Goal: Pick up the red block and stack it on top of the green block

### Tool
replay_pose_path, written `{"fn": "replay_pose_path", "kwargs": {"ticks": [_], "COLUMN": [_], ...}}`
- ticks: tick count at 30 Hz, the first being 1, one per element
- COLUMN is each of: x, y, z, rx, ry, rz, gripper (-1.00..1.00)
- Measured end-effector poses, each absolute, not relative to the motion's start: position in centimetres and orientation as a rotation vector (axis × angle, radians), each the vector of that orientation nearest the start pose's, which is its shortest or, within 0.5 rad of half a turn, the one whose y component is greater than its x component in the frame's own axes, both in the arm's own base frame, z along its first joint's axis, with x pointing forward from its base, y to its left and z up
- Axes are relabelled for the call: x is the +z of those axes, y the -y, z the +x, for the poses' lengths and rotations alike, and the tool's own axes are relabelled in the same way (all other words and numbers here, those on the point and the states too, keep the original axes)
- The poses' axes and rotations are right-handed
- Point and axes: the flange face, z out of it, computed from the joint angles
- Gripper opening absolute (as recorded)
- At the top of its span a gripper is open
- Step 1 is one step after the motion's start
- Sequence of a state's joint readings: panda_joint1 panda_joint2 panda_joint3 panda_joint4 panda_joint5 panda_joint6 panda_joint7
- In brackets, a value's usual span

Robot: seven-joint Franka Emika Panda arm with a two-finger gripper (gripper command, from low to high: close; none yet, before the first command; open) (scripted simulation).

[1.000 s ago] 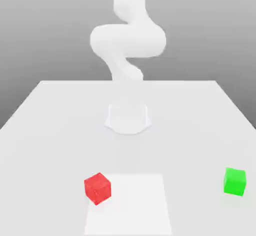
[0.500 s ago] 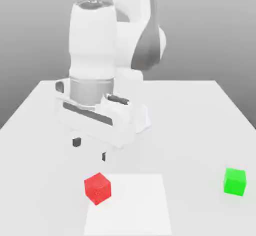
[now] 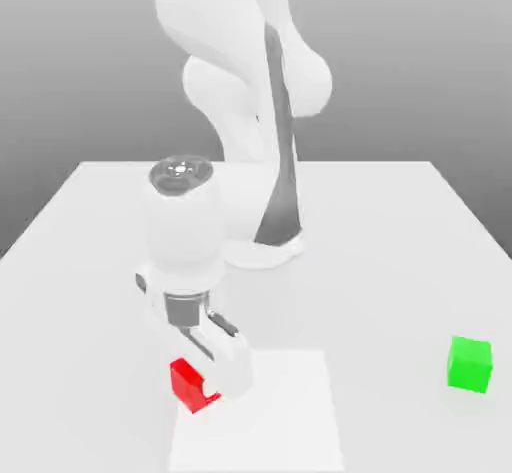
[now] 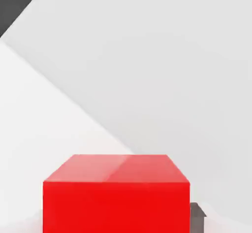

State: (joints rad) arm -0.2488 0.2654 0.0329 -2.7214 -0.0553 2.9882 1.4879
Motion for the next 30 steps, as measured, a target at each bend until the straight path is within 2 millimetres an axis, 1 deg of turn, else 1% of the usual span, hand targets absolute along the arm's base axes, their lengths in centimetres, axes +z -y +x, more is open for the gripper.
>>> {"fn": "replay_pose_path", "kwargs": {"ticks": [2, 7, 9, 12, 14, 16, 18, 20, 23, 25, 27, 30], "x": [15.4, 20.1, 21.0, 21.7, 22.1, 22.5, 22.9, 23.4, 24.0, 24.4, 23.1, 19.7], "y": [7.9, 7.9, 4.5, -1.6, -5.9, -10.2, -14.6, -18.9, -25.3, -29.0, -29.7, -29.8], "z": [38.4, 38.4, 39.3, 40.5, 40.8, 40.7, 40.1, 39.0, 36.5, 34.4, 34.4, 34.4], "rx": [-0.002, -0.002, -0.001, 0.000, -0.001, -0.001, 0.000, 0.000, 0.000, -0.001, -0.002, -0.003], "ry": [-2.308, -2.307, -2.227, -2.089, -1.994, -1.896, -1.795, -1.692, -1.532, -1.432, -1.428, -1.427], "rz": [-2.129, -2.131, -2.215, -2.346, -2.428, -2.505, -2.578, -2.647, -2.742, -2.794, -2.796, -2.796], "gripper": [-1.00, -1.00, -1.00, -1.00, -1.00, -1.00, -1.00, -1.00, -1.00, -1.00, -1.00, -1.00]}}
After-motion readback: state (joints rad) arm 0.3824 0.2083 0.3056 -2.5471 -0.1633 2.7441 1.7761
